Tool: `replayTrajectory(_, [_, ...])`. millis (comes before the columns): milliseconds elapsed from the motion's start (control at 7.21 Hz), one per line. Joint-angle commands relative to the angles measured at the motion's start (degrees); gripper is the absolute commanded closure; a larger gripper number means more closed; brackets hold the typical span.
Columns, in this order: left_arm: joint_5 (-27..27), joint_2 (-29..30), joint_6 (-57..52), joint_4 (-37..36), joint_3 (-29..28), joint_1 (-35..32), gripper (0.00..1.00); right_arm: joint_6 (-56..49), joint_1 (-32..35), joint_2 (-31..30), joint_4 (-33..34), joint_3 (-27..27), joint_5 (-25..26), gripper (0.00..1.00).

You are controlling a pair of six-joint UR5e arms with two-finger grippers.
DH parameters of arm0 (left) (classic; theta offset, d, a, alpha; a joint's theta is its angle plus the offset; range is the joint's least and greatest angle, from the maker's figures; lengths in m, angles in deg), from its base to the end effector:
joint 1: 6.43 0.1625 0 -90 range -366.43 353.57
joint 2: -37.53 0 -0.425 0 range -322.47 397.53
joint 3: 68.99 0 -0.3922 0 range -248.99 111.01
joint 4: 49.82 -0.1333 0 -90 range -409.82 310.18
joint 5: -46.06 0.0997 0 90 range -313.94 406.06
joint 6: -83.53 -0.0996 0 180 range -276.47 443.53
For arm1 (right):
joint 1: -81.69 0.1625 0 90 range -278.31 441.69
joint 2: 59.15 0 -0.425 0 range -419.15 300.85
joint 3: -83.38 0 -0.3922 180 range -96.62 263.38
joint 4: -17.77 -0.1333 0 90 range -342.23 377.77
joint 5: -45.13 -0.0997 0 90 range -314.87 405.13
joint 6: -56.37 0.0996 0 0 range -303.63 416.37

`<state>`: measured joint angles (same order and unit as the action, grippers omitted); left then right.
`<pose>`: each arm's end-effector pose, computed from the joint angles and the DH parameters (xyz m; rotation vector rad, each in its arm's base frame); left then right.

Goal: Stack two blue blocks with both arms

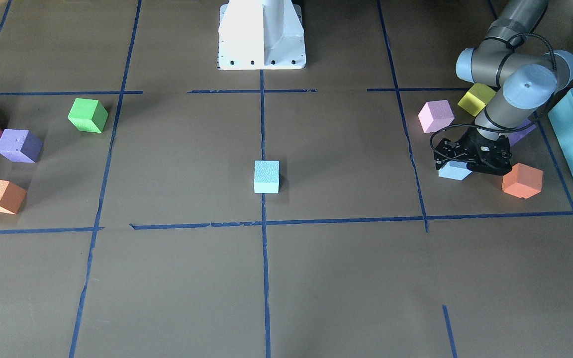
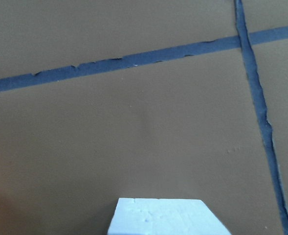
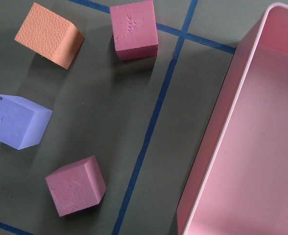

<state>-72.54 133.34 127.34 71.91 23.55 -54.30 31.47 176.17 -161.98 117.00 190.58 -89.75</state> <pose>0.3146 -0.4755 0.5311 0.1748 0.8165 0.1469 0.0933 -0.3839 0.6258 0.1212 -0.7808 -0.3045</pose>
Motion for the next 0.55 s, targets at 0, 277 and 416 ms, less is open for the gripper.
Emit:
replayTrajectory(0, [-0.05,0.44,0.13,-0.43,2.01,0.05,0.98,0.21,0.0,0.0,0.0,-0.07,-0.04,0.0])
replayTrajectory(277, [-0.06,8.12,0.3,-14.92,9.19,-0.03,0.98,0.47,0.0,-0.18,0.0,-0.07,-0.04,0.0])
replayTrajectory(416, [0.12,17.83,0.48,-28.51,10.71,0.05,0.97,0.56,0.0,-0.18,0.0,-0.07,-0.04,0.0])
